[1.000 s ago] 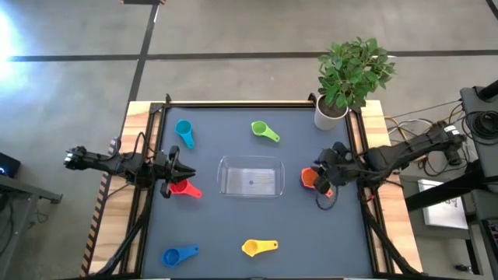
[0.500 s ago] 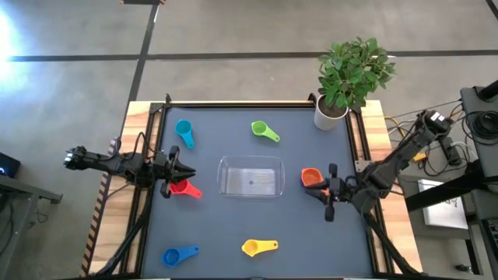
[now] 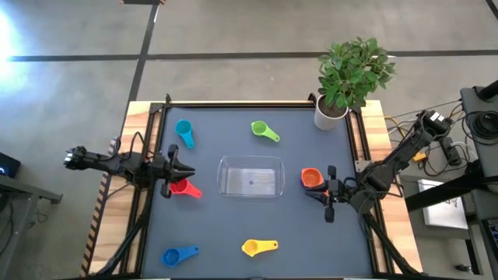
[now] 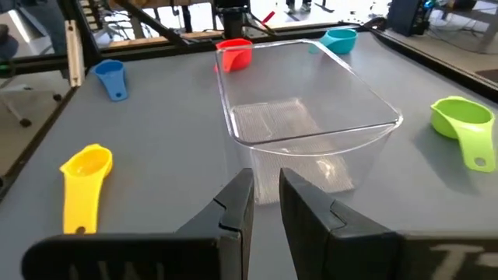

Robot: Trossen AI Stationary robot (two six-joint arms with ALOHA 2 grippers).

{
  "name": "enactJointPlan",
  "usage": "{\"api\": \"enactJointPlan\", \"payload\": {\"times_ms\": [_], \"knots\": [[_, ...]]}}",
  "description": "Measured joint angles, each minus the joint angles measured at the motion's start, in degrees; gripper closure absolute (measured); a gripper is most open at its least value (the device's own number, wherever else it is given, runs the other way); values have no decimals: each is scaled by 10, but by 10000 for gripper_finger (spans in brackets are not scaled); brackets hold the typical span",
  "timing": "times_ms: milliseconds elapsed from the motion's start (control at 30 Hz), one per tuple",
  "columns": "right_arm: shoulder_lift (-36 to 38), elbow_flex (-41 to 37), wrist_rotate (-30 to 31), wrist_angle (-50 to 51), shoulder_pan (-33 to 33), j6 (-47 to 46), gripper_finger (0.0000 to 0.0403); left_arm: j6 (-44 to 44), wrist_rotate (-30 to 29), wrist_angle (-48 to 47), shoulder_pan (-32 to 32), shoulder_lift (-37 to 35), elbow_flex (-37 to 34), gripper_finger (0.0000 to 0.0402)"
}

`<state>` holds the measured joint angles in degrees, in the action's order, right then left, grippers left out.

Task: Nest measuring cups in basket
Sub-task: Stack the red measuring cup on top of the orange measuring cup

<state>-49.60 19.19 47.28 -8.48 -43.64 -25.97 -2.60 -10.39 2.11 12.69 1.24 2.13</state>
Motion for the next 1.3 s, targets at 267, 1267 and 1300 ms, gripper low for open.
{"api": "enactJointPlan", "payload": {"times_ms": [267, 1267, 1300], "knots": [[0, 1, -12, 0, 0, 0, 351, -25, 0, 24, 0, 0, 0, 363], [0, 1, -12, 1, 0, -4, 351, -445, -246, -507, 0, 281, 366, 364], [-1, 1, -12, 1, 0, -4, 351, -476, -225, -548, 0, 313, 383, 364]]}}
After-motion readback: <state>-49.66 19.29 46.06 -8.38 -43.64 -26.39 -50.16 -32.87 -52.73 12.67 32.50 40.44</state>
